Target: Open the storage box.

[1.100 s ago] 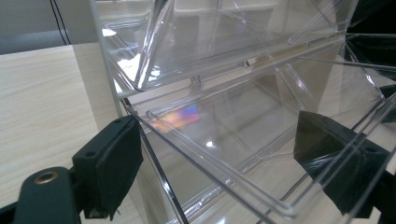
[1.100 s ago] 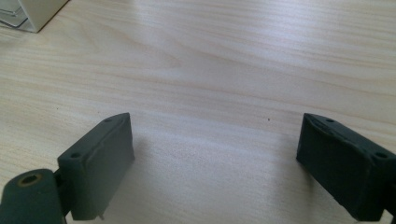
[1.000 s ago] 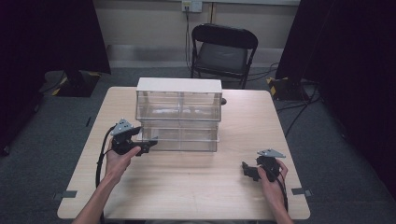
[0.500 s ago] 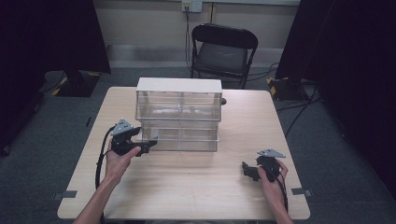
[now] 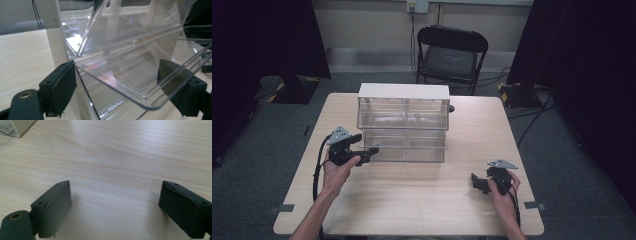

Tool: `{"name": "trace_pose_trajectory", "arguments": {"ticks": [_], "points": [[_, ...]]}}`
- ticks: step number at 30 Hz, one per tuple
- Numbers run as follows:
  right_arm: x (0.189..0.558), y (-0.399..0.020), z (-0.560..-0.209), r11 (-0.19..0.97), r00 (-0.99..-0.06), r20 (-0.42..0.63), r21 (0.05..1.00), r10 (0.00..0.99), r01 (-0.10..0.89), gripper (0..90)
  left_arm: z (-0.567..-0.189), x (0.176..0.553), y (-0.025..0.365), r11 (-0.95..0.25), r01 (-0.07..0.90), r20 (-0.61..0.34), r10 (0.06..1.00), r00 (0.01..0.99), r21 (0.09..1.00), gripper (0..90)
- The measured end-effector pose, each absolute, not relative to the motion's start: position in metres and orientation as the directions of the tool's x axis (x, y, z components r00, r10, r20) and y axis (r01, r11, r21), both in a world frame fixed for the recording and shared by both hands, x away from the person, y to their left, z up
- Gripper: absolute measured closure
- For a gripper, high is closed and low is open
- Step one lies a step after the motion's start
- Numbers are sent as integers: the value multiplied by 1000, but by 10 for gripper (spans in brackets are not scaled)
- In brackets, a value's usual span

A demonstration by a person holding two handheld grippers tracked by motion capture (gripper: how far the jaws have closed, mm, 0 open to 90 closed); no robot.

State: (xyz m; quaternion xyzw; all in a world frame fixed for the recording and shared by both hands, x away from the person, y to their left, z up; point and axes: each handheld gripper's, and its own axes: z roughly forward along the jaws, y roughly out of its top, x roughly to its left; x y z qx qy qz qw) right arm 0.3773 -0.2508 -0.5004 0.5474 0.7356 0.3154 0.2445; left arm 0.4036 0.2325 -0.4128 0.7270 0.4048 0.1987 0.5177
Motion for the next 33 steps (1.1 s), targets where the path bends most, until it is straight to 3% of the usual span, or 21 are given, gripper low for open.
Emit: {"name": "trace_pose_trajectory", "arguments": {"ticks": [33], "points": [[378, -251, -500, 202, -282, -14, 731, 959, 652, 99, -394, 411, 232, -113, 357, -130, 796, 592, 927, 153]]}}
